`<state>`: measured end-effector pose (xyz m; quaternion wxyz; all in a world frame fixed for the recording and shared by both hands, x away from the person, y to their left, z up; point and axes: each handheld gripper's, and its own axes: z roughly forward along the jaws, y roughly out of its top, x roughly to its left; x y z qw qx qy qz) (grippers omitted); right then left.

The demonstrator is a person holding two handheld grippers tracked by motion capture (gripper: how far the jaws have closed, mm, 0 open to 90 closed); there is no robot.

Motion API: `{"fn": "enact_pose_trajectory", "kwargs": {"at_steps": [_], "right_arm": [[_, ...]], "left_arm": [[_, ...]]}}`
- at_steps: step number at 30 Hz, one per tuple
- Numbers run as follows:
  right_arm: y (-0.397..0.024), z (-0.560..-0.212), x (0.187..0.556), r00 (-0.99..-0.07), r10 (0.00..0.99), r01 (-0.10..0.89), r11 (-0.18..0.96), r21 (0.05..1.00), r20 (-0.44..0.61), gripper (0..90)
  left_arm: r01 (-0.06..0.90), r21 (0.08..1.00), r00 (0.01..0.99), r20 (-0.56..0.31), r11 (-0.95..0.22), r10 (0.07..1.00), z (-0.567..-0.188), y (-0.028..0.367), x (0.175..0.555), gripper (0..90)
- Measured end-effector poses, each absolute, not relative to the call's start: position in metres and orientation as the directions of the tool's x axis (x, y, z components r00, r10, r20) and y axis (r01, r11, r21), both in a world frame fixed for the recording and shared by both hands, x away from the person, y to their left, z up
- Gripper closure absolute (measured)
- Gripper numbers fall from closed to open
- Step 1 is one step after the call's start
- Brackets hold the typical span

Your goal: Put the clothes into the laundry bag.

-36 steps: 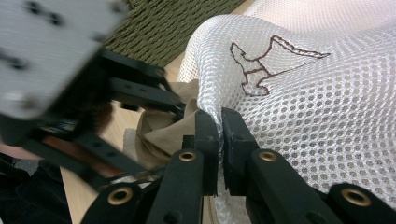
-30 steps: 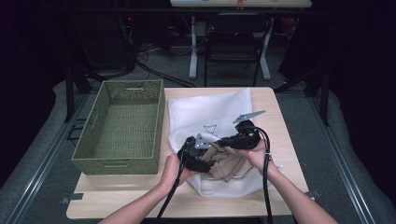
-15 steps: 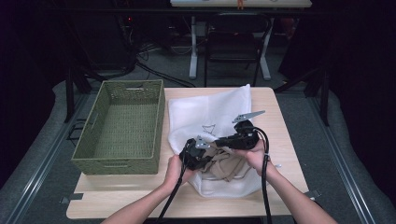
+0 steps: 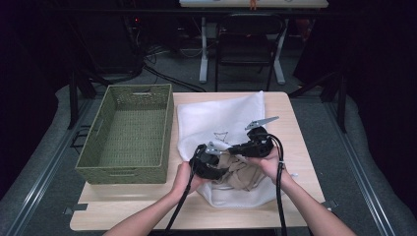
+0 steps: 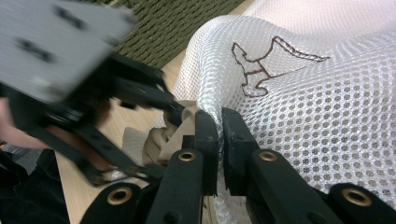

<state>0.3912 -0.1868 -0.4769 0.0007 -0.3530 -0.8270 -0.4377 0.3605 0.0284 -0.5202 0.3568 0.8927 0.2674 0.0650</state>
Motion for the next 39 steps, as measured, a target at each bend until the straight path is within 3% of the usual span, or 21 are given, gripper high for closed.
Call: {"fn": "enact_pose_trajectory", "kwargs": {"at_steps": [4, 6, 10, 11, 17, 19, 25, 31, 34, 39], "right_arm": [[-0.188, -0.477, 0.392, -0.753, 0.582, 0.583, 0.371, 0.723, 0.308, 86.4], [-0.187, -0.477, 0.392, -0.751, 0.584, 0.583, 0.367, 0.725, 0.308, 86.3], [-0.187, -0.476, 0.391, -0.751, 0.584, 0.583, 0.371, 0.722, 0.307, 86.3], [-0.187, -0.477, 0.391, -0.750, 0.585, 0.586, 0.370, 0.721, 0.309, 86.3], [-0.185, -0.477, 0.390, -0.750, 0.584, 0.586, 0.369, 0.722, 0.311, 86.4], [-0.184, -0.477, 0.390, -0.749, 0.583, 0.586, 0.363, 0.724, 0.314, 86.4], [-0.182, -0.471, 0.390, -0.759, 0.564, 0.570, 0.331, 0.752, 0.326, 86.5], [-0.180, -0.470, 0.388, -0.763, 0.547, 0.574, 0.324, 0.752, 0.346, 86.5], [-0.182, -0.470, 0.386, -0.765, 0.549, 0.571, 0.335, 0.750, 0.337, 86.5], [-0.185, -0.474, 0.387, -0.764, 0.562, 0.576, 0.374, 0.727, 0.317, 86.3]], "left_arm": [[0.457, 0.661, 0.820, -0.054, -0.595, 0.570, -0.509, 0.044, 0.358, 36.5], [0.511, 0.628, 0.800, -0.096, -0.587, 0.593, -0.515, 0.050, 0.363, 31.2], [0.552, 0.565, 0.793, -0.130, -0.613, 0.595, -0.532, 0.048, 0.368, 30.1], [0.555, 0.562, 0.791, -0.130, -0.613, 0.597, -0.536, 0.046, 0.369, 31.8], [0.554, 0.572, 0.793, -0.141, -0.605, 0.592, -0.549, 0.039, 0.372, 72.7], [0.535, 0.588, 0.804, -0.131, -0.607, 0.581, -0.546, 0.036, 0.371, 80.2], [0.467, 0.682, 0.829, -0.116, -0.563, 0.547, -0.517, 0.023, 0.361, 81.2], [0.516, 0.658, 0.803, -0.150, -0.548, 0.577, -0.543, 0.009, 0.375, 80.5], [0.506, 0.659, 0.788, -0.091, -0.556, 0.609, -0.541, 0.013, 0.379, 80.2], [0.530, 0.651, 0.774, -0.109, -0.543, 0.624, -0.538, 0.027, 0.381, 74.1]]}}
